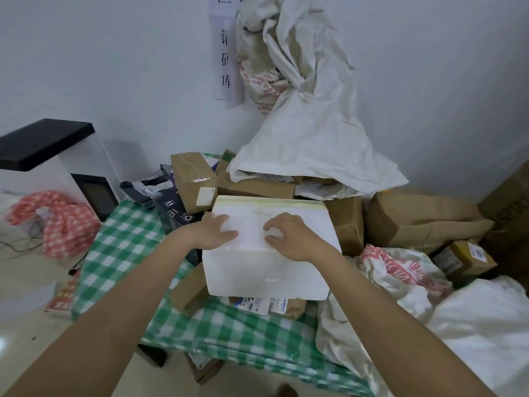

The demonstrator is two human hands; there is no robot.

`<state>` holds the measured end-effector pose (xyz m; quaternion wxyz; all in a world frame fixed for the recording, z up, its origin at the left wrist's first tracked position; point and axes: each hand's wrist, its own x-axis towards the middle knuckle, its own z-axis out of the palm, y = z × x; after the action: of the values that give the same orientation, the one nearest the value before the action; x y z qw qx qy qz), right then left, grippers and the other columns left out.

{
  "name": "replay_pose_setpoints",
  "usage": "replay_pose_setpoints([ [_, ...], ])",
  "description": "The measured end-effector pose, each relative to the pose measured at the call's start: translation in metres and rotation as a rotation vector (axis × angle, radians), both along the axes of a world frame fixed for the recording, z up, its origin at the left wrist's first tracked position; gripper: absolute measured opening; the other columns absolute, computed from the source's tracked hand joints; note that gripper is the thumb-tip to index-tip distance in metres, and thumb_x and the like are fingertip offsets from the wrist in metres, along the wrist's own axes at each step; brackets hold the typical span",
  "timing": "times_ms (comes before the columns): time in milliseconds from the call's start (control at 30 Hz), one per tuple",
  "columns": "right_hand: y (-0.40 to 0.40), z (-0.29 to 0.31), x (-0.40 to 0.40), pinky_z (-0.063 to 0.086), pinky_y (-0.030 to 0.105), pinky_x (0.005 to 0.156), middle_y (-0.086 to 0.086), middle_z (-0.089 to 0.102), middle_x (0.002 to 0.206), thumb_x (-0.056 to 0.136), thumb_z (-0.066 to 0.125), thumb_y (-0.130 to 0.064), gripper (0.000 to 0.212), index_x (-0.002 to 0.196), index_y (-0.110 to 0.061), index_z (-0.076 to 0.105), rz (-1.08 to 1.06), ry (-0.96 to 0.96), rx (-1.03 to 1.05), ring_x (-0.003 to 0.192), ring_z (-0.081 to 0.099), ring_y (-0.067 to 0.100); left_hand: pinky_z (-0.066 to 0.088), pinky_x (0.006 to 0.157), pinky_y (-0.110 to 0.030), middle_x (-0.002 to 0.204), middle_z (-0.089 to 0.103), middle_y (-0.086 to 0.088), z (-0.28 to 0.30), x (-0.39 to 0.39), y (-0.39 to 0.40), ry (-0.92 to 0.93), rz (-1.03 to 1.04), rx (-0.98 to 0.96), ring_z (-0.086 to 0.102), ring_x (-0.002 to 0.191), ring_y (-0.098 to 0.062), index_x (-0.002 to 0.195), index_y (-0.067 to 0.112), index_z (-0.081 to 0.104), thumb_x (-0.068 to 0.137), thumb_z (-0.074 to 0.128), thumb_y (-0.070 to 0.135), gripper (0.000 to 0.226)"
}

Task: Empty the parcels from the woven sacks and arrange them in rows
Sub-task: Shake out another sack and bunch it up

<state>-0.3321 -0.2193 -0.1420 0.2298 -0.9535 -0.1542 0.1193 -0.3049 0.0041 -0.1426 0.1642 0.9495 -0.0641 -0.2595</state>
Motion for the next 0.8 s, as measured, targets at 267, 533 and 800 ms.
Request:
replay_pose_setpoints([
  [267,-0.01,0.011,0.009,0.038,0.031,0.103,-0.001,0.049,0.135,0.1,0.048,-0.028,0.028,0.125,-0.022,0.058,-0.035,-0.216,0.076,0.13,0.037,0.018,0.03,0.109,-0.034,0.146,0.04,0.0,0.012,0.007,-0.015,-0.324,-0.022,-0.122,0.036,0.134,-0.02,0.135,0.021,0.048,0.1,0.04,0.04,0.041],
  [533,-0.035,0.031,0.045,0.044,0.026,0.085,-0.002,0.062,0.11,0.095,0.052,-0.012,0.02,0.107,-0.014,0.069,-0.04,-0.457,0.276,0.104,0.053,0.013,0.047,0.086,-0.028,0.103,0.063,0.005,0.03,0.045,-0.054,-0.611,0.06,-0.39,0.061,0.101,-0.019,0.129,0.019,0.054,0.098,0.045,0.023,0.032],
  [800,-0.083,0.085,0.13,0.044,0.024,0.094,-0.005,0.058,0.114,0.097,0.051,-0.016,0.02,0.108,-0.02,0.067,-0.144,-0.509,0.387,0.11,0.052,0.012,0.044,0.095,-0.031,0.133,0.051,0.004,0.068,0.133,-0.099,-0.696,0.122,-0.494,0.051,0.115,-0.013,0.133,0.027,0.048,0.098,0.047,0.029,0.036],
])
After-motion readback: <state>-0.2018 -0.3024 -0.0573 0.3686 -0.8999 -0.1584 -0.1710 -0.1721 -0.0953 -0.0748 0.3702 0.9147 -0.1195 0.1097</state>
